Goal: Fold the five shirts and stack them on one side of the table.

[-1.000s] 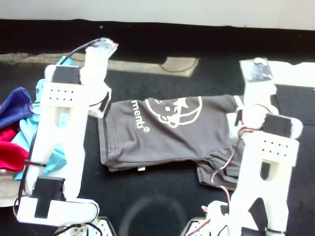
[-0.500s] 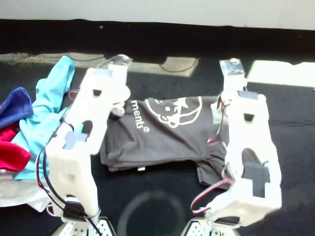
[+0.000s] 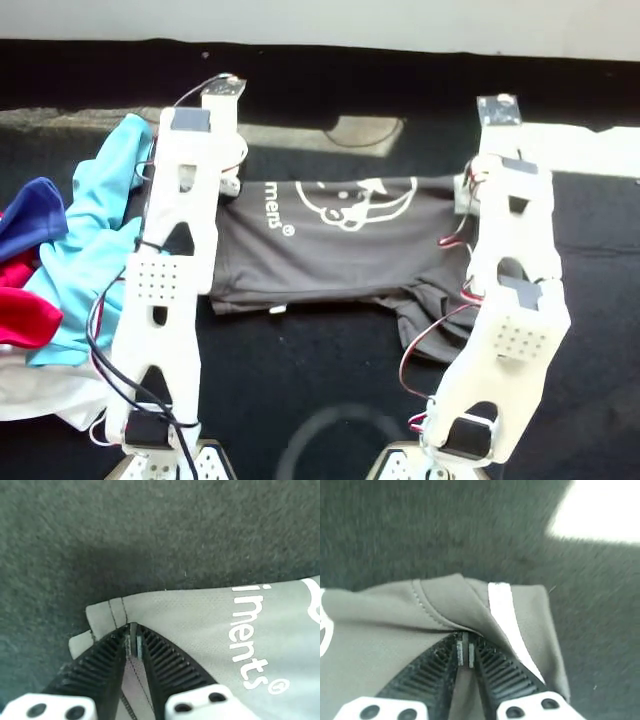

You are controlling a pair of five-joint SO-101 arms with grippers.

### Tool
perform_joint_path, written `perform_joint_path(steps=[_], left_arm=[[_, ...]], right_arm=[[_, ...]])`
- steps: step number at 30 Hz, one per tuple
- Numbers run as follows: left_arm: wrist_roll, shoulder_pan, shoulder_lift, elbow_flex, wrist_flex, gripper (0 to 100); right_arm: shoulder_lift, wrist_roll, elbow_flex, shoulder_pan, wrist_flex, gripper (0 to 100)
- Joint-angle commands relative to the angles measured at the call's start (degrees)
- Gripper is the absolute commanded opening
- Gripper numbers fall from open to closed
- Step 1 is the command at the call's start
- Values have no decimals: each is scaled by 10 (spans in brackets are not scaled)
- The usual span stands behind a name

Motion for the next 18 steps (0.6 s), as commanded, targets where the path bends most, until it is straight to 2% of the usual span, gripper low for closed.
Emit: perform_joint_path(steps=[1, 5, 8, 15, 18], left_arm=[[1, -11, 35, -159, 98, 8], [2, -17, 2, -171, 107, 8], [5, -6, -76, -79, 109, 8], [1, 47, -415, 388, 95, 9], [-1, 90, -538, 605, 8, 9]], right_arm=[[-4, -3, -66, 9, 57, 7], [-4, -3, -153, 10, 185, 7], [-4, -4, -229, 10, 281, 7], [-3, 0, -426, 6, 443, 7], [-1, 0, -506, 5, 495, 7]])
